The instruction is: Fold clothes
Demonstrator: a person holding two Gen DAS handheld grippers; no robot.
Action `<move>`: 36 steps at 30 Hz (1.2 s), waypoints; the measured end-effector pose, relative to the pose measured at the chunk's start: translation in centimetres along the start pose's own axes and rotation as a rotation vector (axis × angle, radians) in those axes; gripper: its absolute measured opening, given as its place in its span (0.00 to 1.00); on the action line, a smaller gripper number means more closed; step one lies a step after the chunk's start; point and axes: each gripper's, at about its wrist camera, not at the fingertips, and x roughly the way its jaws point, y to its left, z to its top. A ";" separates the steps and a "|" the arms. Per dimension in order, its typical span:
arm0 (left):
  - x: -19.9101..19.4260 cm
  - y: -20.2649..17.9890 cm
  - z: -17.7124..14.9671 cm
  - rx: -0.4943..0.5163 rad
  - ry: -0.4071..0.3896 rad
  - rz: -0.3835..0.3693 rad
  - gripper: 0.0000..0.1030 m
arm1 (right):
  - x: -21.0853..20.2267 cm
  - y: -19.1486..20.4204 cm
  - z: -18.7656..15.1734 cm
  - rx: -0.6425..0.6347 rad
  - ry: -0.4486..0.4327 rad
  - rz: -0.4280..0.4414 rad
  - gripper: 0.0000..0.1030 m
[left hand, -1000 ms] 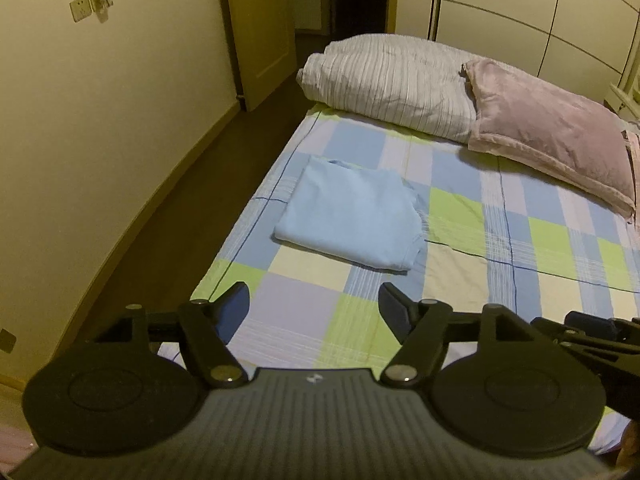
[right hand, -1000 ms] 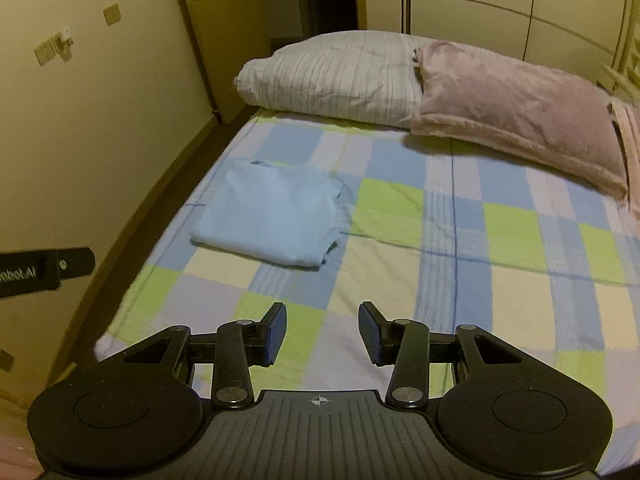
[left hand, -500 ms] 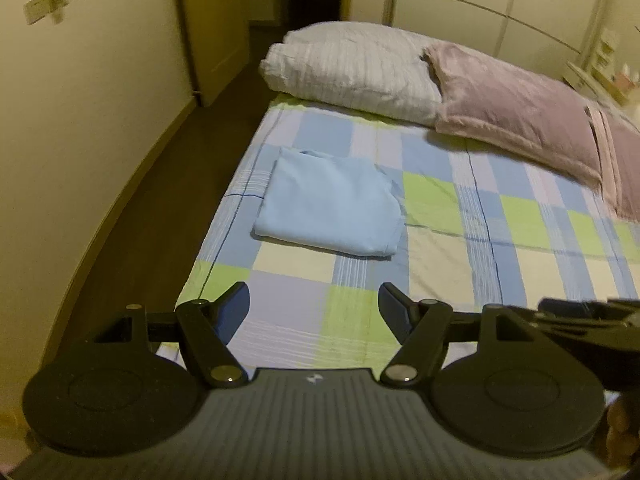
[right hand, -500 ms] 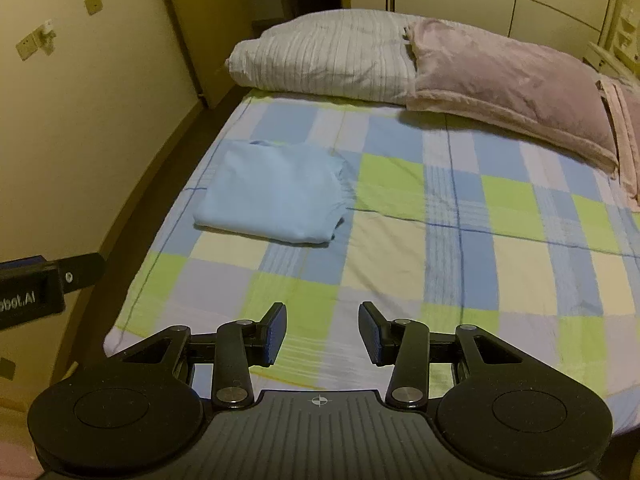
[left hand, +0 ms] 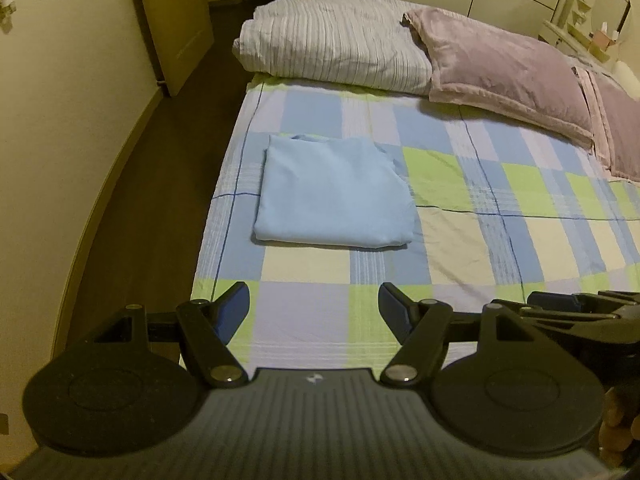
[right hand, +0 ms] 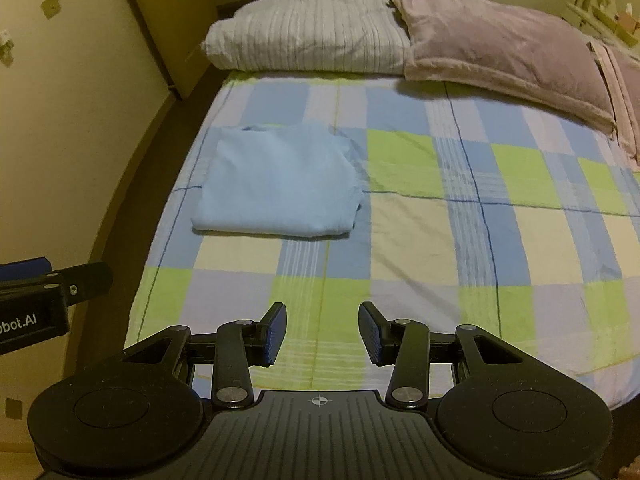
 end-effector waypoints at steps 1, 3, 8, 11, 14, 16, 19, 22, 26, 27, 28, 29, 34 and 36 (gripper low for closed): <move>0.4 0.1 0.2 0.003 0.008 -0.005 0.66 | 0.3 0.1 0.2 0.003 0.006 -0.003 0.43; 1.1 0.4 0.5 0.005 0.020 -0.011 0.66 | 1.0 0.2 0.6 0.010 0.017 -0.008 0.43; 2.6 0.8 1.5 0.011 0.033 -0.014 0.66 | 2.4 0.6 1.6 0.015 0.034 -0.010 0.43; 3.2 0.9 2.0 0.014 0.035 -0.008 0.66 | 3.1 0.7 2.2 0.013 0.037 -0.010 0.43; 3.7 1.0 2.4 0.014 0.035 -0.005 0.66 | 3.8 0.8 2.8 0.014 0.040 -0.011 0.43; 4.0 1.0 2.7 0.012 0.035 -0.002 0.66 | 4.2 0.8 3.1 0.013 0.044 -0.011 0.43; 4.7 1.1 3.1 0.010 0.043 -0.002 0.66 | 4.8 1.0 3.6 0.008 0.049 -0.010 0.43; 5.1 1.3 3.5 0.007 0.050 -0.004 0.66 | 5.2 1.1 4.0 0.003 0.053 -0.007 0.43; 5.5 1.2 3.8 0.007 0.051 0.003 0.66 | 5.7 1.2 4.4 -0.002 0.057 -0.004 0.43; 5.5 1.2 3.9 0.006 0.050 0.007 0.66 | 5.8 1.2 4.5 -0.002 0.058 -0.004 0.43; 5.6 1.3 4.0 0.003 0.048 0.012 0.67 | 5.9 1.2 4.6 -0.001 0.058 -0.004 0.43; 5.7 1.3 4.0 0.002 0.046 0.016 0.67 | 6.0 1.2 4.6 0.000 0.059 -0.005 0.43; 5.7 1.3 4.4 0.013 0.032 0.035 0.69 | 6.2 1.2 4.9 0.010 0.063 -0.007 0.43; 5.6 1.1 4.4 0.026 0.019 0.041 0.69 | 6.1 1.3 4.9 0.012 0.062 -0.007 0.43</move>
